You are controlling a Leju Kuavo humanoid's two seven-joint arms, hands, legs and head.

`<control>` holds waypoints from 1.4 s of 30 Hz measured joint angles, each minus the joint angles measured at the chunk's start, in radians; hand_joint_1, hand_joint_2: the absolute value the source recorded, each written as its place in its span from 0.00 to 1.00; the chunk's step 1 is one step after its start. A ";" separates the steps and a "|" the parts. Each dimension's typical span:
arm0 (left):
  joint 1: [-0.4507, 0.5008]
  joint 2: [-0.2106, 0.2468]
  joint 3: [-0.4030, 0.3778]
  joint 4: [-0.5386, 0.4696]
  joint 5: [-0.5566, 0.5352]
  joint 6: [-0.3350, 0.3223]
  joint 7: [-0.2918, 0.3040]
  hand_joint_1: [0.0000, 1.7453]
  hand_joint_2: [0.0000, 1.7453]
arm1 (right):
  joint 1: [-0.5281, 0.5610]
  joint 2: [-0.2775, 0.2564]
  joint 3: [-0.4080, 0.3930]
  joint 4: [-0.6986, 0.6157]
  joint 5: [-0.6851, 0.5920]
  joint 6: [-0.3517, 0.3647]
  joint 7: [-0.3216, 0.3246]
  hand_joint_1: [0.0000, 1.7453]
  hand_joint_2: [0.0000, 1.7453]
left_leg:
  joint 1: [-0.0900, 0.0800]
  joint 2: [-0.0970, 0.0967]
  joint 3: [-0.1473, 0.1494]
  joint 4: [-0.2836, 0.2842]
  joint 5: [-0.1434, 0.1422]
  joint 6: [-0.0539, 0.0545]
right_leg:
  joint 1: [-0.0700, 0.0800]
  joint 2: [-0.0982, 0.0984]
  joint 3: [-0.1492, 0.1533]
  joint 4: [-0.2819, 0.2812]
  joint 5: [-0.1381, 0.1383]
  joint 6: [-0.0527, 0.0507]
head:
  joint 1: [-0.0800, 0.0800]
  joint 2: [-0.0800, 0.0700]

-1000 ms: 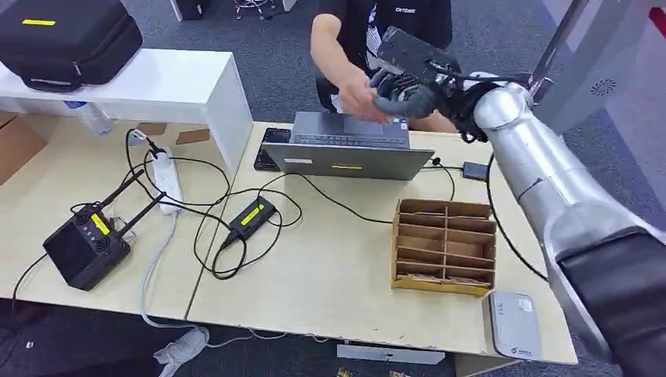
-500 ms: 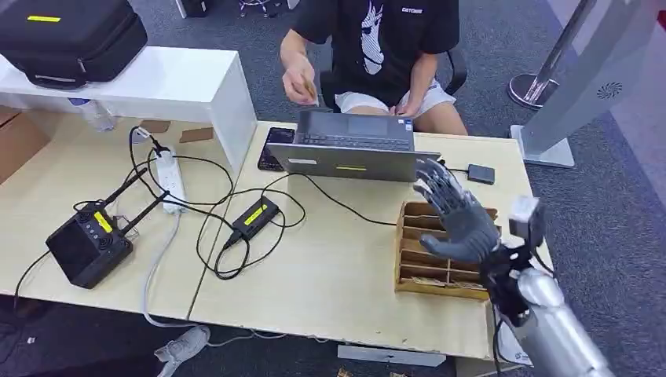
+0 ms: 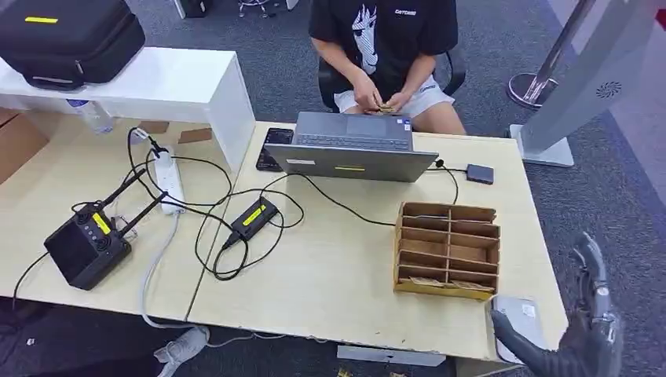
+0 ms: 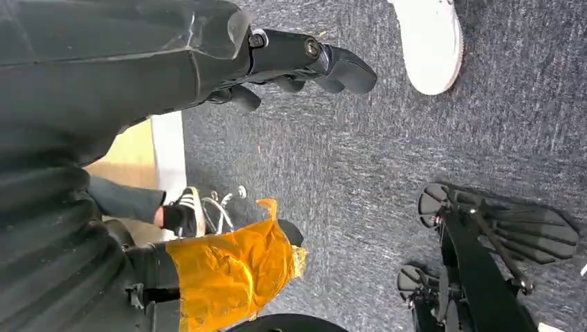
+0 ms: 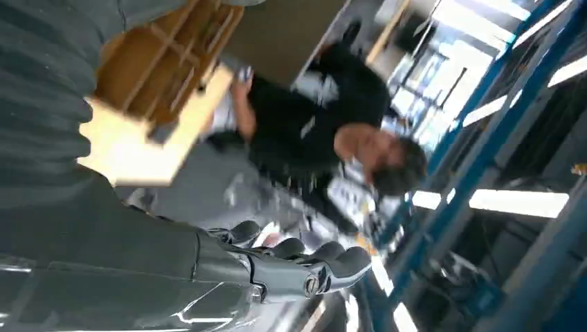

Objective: Pass the card to the sensor for recognition and then transmit it.

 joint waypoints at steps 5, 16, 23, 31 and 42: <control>-0.003 -0.001 0.000 0.000 -0.019 -0.004 0.000 0.00 1.00 | 0.004 0.004 0.032 -0.008 0.248 -0.162 0.100 0.00 1.00 | 0.000 0.003 0.002 0.000 0.000 0.000 | 0.000 0.002 0.001 0.000 0.001 0.000 | 0.000 0.000; -0.006 -0.001 -0.002 0.000 -0.039 -0.013 -0.004 0.00 1.00 | -0.049 -0.045 0.147 0.094 0.512 -0.241 0.261 0.00 1.00 | 0.000 0.003 0.003 0.000 0.000 0.000 | 0.000 0.002 0.003 0.000 0.001 0.000 | 0.000 0.000; -0.007 0.001 -0.008 0.000 -0.051 -0.021 -0.003 0.00 1.00 | -0.117 -0.090 0.253 0.212 0.685 -0.257 0.400 0.00 1.00 | 0.000 0.003 0.004 0.000 0.000 0.000 | 0.000 0.003 0.004 0.000 0.001 0.000 | 0.000 0.000; -0.007 0.002 -0.013 0.000 -0.056 -0.025 -0.004 0.00 1.00 | -0.199 -0.137 0.341 0.373 0.796 -0.231 0.553 0.00 1.00 | 0.000 0.003 0.004 0.000 0.000 0.000 | 0.000 0.002 0.004 0.000 0.001 0.000 | 0.000 0.000; -0.007 0.004 -0.016 0.000 -0.056 -0.025 -0.004 0.00 1.00 | -0.209 -0.172 0.357 0.419 0.843 -0.187 0.623 0.00 1.00 | 0.000 0.003 0.004 0.000 0.000 0.000 | 0.000 0.003 0.004 0.000 0.001 0.000 | 0.000 0.000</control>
